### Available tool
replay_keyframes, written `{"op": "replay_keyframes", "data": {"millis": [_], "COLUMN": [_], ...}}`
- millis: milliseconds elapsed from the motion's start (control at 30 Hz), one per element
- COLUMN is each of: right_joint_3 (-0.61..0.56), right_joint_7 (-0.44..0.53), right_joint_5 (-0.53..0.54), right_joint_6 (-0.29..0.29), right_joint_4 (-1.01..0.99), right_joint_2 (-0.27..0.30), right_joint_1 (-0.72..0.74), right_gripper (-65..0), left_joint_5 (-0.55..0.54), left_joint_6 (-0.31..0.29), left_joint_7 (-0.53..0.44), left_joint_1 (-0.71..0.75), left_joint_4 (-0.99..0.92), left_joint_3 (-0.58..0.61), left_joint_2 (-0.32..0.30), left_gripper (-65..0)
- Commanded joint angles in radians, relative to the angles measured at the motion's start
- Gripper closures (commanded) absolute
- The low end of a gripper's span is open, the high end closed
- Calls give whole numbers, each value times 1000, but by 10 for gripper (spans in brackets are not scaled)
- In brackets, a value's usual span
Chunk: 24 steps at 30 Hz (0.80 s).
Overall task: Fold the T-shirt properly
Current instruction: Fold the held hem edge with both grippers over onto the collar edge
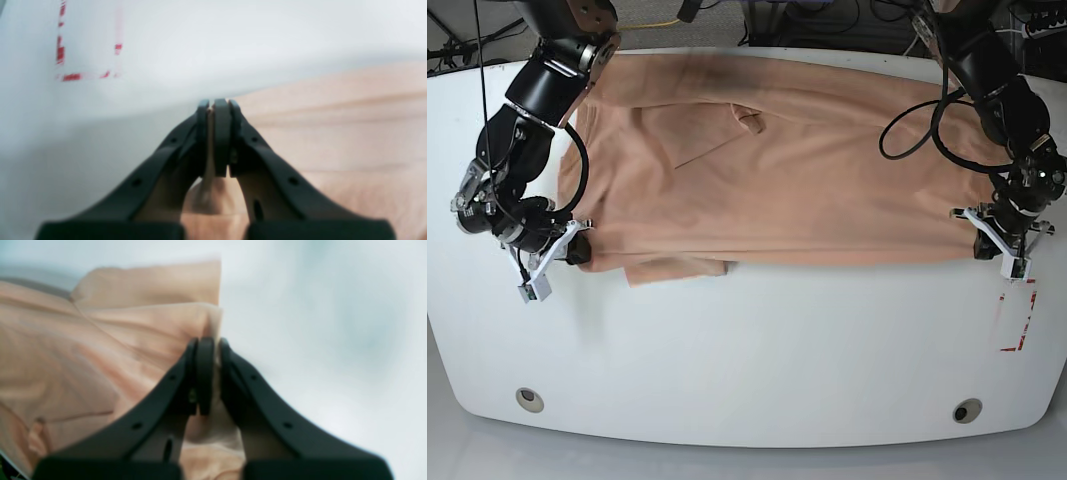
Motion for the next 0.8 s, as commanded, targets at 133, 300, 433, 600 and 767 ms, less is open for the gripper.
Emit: {"op": "replay_keyframes", "data": {"millis": [133,300,433,600,767], "right_joint_3": [4,11,11,12,14], "right_joint_7": [-9,-46,-49,-49,-49], "right_joint_5": [114,188,260,328,331], "right_joint_6": [2,2,2,2,2], "right_joint_4": [112,173,244,303,313], "right_joint_2": [48,47,47,47,47], "right_joint_1": [-100,-209,-328,-440,-508], "right_gripper": [0,0,0,0,0], "left_joint_5": [-13,-13,-13,-14,-7], "left_joint_6": [2,2,2,2,2], "left_joint_7": [-20,-20,-20,-20,-20], "left_joint_1": [63,113,160,214,261], "left_joint_4": [116,119,127,190,256], "left_joint_3": [-3,-6,-6,-6,-37], "left_joint_2": [-18,-21,-38,-48,-45], "left_gripper": [0,0,0,0,0]}}
